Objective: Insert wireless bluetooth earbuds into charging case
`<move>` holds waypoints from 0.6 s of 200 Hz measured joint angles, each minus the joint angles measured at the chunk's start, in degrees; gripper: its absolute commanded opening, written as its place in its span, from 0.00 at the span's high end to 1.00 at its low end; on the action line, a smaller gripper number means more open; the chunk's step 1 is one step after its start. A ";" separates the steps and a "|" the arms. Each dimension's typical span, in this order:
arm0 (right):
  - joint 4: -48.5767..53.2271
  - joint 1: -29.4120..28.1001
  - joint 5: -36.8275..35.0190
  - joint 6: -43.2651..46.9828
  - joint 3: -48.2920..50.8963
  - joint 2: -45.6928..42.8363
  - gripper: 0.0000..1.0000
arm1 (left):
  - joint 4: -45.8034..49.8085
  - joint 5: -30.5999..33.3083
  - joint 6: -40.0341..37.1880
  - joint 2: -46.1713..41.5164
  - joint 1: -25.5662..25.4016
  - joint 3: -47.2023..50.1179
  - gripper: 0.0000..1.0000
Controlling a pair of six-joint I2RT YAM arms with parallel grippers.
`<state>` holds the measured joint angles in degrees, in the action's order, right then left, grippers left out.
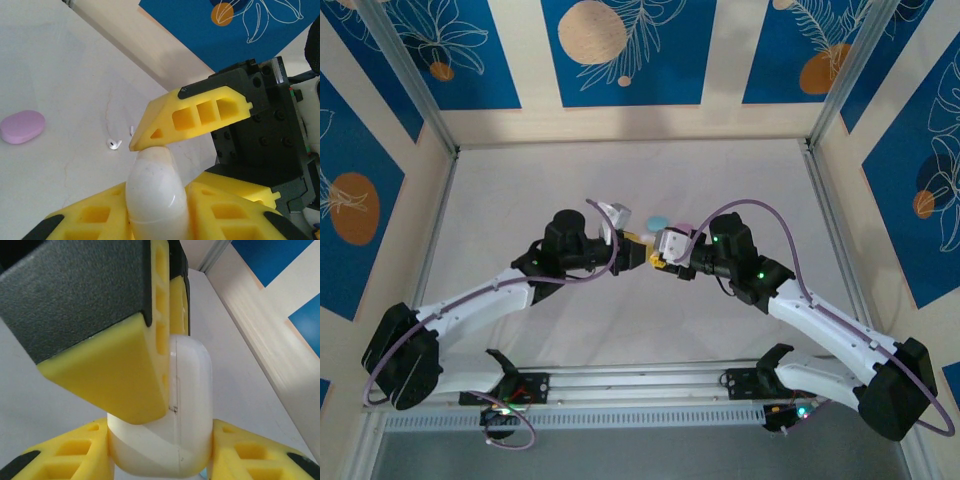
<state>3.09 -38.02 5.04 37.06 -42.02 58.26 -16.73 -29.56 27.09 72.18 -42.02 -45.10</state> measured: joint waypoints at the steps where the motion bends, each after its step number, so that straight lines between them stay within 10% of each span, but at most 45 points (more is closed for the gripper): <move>1: -0.04 0.00 -0.02 0.00 0.02 0.00 0.58 | 0.07 0.00 0.00 0.00 0.00 -0.04 0.71; 120: -2.29 -0.22 -0.66 -0.09 0.92 0.02 0.57 | 2.80 -0.44 -0.70 2.19 -0.28 -2.43 0.68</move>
<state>0.80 -38.24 4.38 36.97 -41.10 58.28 -13.93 -30.00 26.39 74.37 -42.30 -47.53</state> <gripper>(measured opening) 0.430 0.345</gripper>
